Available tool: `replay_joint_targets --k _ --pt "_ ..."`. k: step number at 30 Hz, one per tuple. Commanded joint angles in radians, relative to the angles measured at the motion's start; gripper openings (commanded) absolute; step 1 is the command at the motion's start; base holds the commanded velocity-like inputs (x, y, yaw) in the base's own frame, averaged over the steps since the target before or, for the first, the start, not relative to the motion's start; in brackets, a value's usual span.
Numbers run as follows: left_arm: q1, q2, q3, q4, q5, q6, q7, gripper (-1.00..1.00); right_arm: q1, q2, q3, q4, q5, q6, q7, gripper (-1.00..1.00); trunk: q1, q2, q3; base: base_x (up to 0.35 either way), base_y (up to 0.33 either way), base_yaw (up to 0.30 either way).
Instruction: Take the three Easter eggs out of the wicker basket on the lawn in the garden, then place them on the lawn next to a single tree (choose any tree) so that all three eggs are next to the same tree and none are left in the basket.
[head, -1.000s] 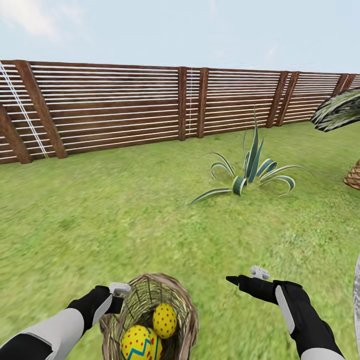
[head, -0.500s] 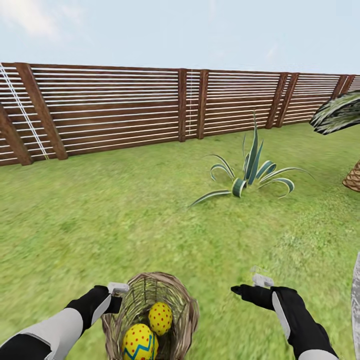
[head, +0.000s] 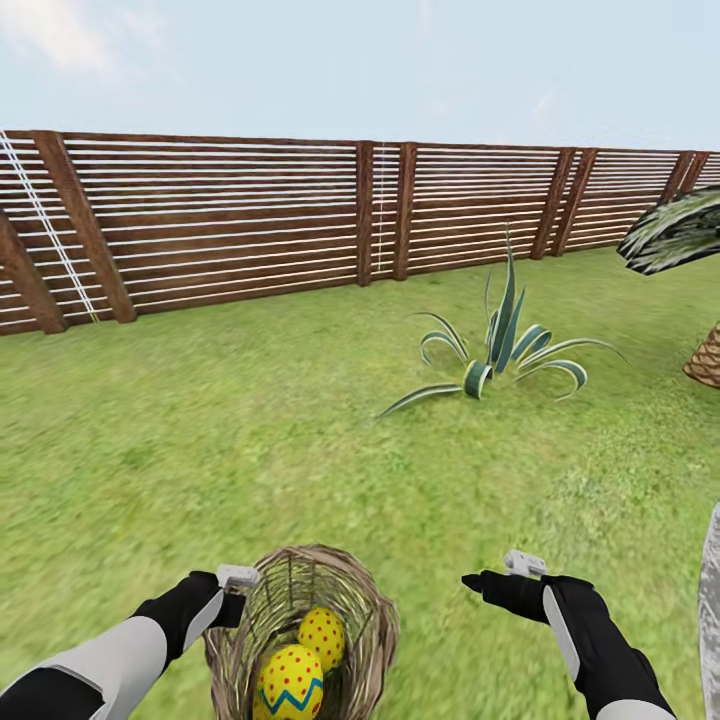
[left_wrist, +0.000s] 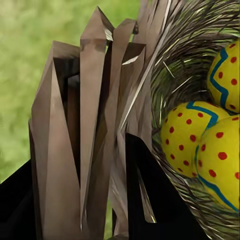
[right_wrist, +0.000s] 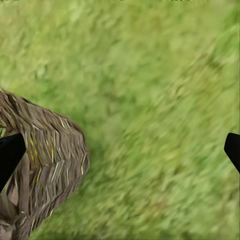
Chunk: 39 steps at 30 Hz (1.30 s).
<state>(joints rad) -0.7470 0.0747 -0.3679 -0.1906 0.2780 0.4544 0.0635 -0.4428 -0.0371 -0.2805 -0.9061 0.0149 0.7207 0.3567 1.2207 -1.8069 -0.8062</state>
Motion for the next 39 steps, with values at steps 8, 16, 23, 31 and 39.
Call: replay_joint_targets --k 8,16,23,31,39 --pt "0.0 0.005 -0.003 -0.003 0.015 0.006 0.006 -1.0 0.011 -0.006 -0.009 0.074 -0.008 -0.017 -0.049 1.0 -0.031 0.056 0.025 0.0 0.0 0.112" --pt "0.0 0.006 -0.003 -0.004 0.015 0.006 0.006 -1.0 0.012 -0.044 -0.008 0.392 -0.001 -0.222 -0.097 1.0 -0.062 0.112 0.05 0.0 0.0 0.297" --pt "0.0 0.007 -0.003 -0.004 0.015 0.006 0.006 -1.0 0.017 -0.043 -0.006 0.404 0.157 -0.245 -0.095 1.0 -0.088 0.161 0.071 0.0 0.0 0.226" --pt "0.0 0.007 -0.003 -0.004 0.015 0.005 0.006 -1.0 0.041 -0.036 -0.005 0.564 0.195 -0.54 -0.142 1.0 -0.119 0.217 0.094 0.0 0.0 0.056" --pt "0.0 0.007 -0.003 -0.004 0.018 0.004 0.005 -1.0 0.041 -0.035 -0.005 0.574 0.195 -0.541 -0.163 1.0 -0.15 0.273 0.116 0.0 0.0 0.283"
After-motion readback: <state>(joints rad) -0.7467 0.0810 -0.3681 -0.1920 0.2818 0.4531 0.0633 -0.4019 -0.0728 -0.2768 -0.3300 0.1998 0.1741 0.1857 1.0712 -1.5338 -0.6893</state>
